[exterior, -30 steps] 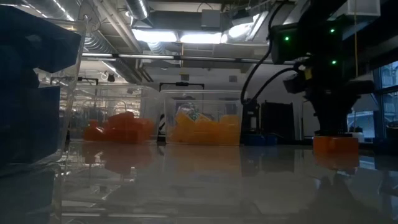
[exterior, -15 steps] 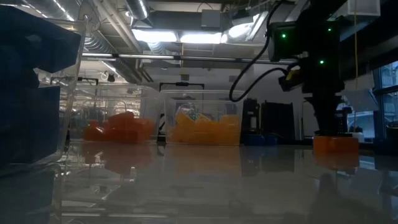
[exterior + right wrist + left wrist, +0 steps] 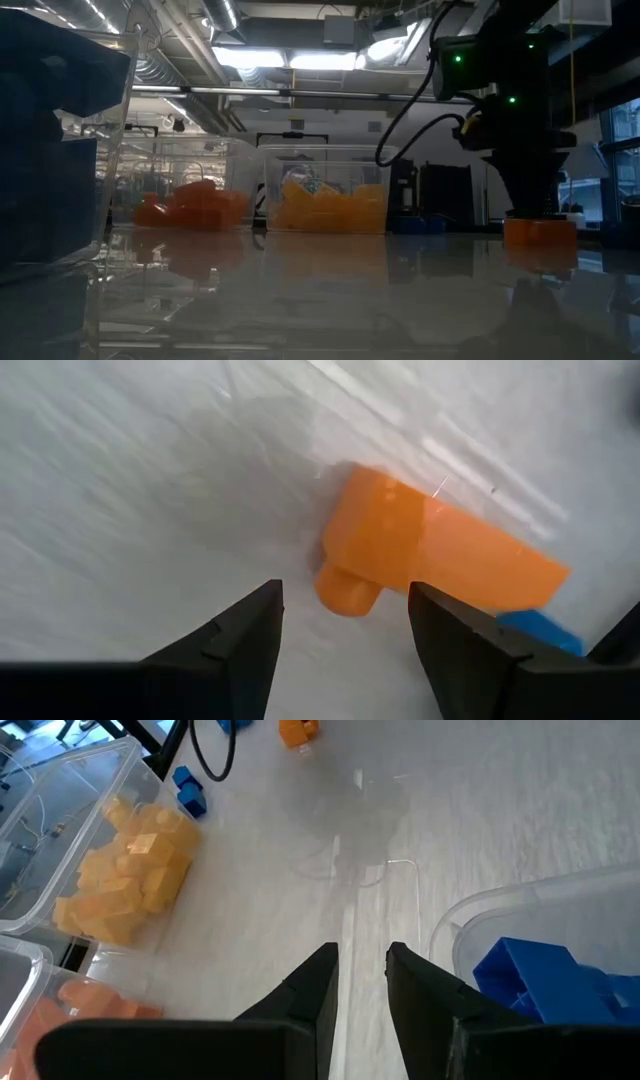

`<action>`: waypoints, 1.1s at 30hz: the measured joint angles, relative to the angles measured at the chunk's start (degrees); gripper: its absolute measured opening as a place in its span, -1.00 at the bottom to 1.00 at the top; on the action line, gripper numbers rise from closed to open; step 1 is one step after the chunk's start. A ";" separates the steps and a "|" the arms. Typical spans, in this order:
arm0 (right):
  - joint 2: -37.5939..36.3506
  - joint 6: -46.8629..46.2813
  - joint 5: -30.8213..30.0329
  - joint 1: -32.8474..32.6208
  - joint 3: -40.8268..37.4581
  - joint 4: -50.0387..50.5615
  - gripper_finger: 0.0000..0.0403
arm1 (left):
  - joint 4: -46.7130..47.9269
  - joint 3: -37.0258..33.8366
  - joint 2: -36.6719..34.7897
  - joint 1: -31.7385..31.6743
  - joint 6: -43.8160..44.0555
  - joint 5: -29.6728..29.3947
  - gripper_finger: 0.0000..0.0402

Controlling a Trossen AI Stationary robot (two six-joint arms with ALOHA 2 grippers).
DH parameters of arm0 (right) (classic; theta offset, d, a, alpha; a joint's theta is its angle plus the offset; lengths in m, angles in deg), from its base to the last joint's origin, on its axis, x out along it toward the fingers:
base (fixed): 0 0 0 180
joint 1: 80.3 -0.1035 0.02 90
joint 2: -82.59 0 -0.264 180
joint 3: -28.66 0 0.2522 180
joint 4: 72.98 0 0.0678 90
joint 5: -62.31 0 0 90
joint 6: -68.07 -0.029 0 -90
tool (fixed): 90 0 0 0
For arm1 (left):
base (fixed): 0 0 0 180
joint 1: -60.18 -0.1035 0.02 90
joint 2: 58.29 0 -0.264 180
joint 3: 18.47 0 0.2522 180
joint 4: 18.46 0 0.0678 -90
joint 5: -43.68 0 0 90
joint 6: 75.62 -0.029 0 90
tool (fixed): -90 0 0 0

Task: Sort blocks
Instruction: Put the orange game piece into the top left transparent bin

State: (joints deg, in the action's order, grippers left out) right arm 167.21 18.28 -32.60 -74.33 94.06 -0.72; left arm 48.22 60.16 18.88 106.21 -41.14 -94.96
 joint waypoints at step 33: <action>0.00 -19.39 1.45 0.23 -5.42 -6.85 0.08 | 0.54 0.01 0.01 -0.01 -6.05 0.00 -0.62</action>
State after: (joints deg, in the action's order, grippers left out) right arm 167.21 -1.11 -31.16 -74.10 88.64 -7.57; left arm 48.76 60.17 18.89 106.20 -47.20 -94.96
